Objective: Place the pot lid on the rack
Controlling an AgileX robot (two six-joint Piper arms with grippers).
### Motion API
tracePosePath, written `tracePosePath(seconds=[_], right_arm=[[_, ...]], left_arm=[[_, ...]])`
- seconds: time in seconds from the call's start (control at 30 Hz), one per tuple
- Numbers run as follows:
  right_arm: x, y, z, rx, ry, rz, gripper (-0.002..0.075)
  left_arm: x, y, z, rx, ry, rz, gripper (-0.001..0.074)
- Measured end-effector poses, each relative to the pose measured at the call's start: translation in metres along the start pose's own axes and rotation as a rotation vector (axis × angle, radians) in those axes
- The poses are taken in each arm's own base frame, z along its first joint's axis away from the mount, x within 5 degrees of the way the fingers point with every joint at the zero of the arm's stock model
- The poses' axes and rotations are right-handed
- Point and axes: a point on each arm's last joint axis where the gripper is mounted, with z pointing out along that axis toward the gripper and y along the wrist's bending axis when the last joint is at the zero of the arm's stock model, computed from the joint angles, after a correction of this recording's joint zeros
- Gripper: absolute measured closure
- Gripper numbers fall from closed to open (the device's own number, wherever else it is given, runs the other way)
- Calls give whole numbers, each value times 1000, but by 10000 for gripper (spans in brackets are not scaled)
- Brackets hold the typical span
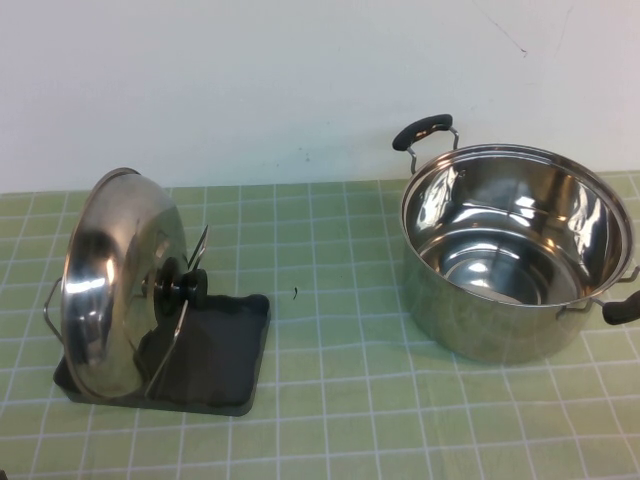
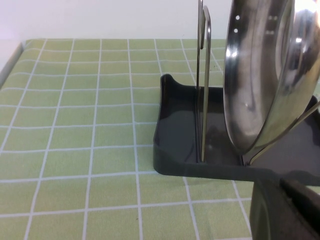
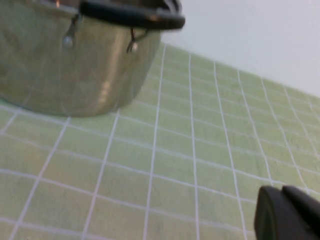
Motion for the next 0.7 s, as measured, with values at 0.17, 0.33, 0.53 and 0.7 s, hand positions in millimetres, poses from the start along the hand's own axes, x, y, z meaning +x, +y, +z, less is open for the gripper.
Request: tracePosePath(seconds=[0.17, 0.33, 0.53, 0.7], right_arm=[[3, 0, 0, 2, 27, 35, 727], [2, 2, 0, -15, 23, 116, 727], [1, 3, -1, -30, 19, 170, 727], [1, 3, -1, -33, 18, 177, 727]], left_arm=[[0, 0, 0, 0, 0, 0, 738], [0, 0, 0, 0, 0, 0, 738], [0, 0, 0, 0, 0, 0, 738], [0, 0, 0, 0, 0, -1, 738]])
